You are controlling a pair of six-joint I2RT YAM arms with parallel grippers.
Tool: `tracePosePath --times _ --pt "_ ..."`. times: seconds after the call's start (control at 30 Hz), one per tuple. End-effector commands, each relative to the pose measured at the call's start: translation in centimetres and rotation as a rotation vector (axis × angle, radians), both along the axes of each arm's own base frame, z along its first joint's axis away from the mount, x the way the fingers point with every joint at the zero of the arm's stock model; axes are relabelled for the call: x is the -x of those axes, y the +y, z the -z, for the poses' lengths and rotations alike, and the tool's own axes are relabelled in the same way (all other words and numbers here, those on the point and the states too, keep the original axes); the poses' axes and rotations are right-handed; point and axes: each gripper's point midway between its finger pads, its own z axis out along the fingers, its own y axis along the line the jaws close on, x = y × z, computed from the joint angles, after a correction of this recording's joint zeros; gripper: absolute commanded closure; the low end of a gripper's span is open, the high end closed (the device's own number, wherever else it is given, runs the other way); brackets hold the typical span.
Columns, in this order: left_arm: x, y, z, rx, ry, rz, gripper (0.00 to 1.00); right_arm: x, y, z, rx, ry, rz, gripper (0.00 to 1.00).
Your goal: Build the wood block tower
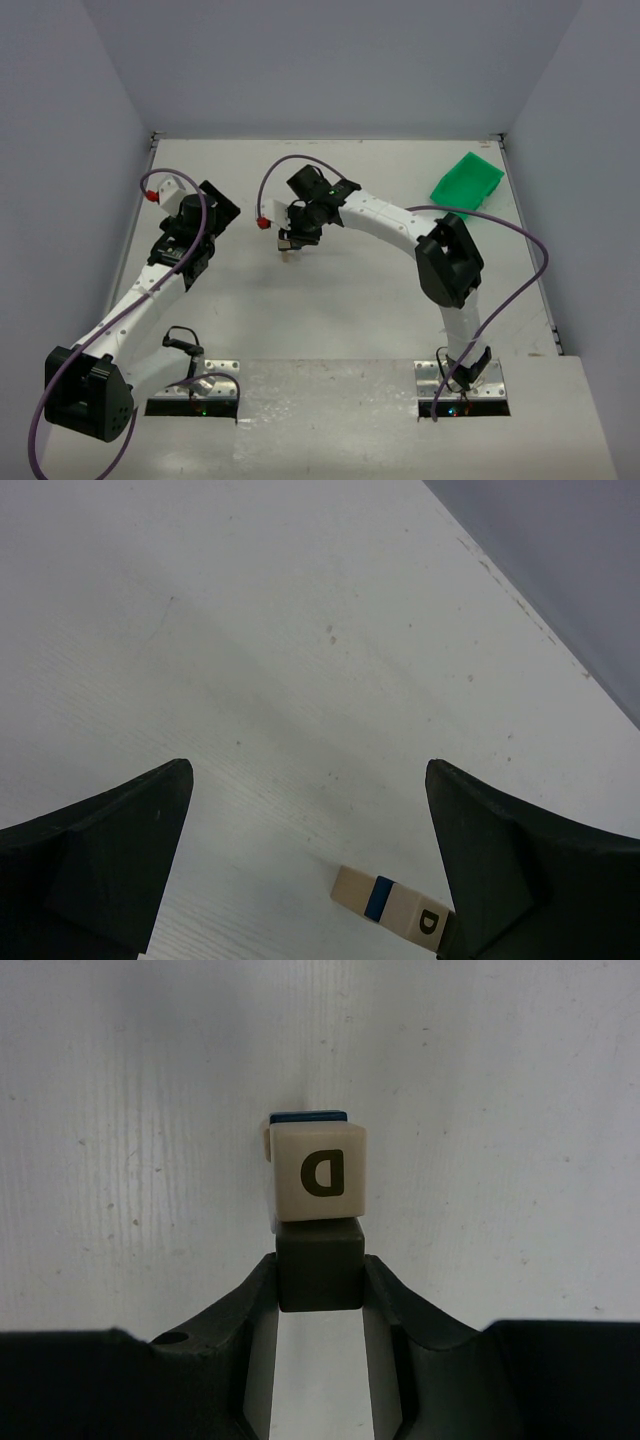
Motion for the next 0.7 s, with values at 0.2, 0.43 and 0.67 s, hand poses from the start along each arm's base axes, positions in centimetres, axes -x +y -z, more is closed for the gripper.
tracePosePath --times 0.2,0.43,0.67 --pt "-0.86 -0.08 -2.31 0.014 -0.076 0.002 0.00 -0.82 1.42 -1.75 -0.036 -0.039 0.002 0.65" --pt "-0.83 -0.10 -2.32 0.013 -0.076 0.004 0.00 -0.59 1.46 -1.81 -0.026 -0.034 0.003 0.62" --pt "-0.80 -0.12 -2.37 0.015 -0.078 0.005 0.00 -0.69 1.38 -1.65 -0.018 -0.032 0.012 0.61"
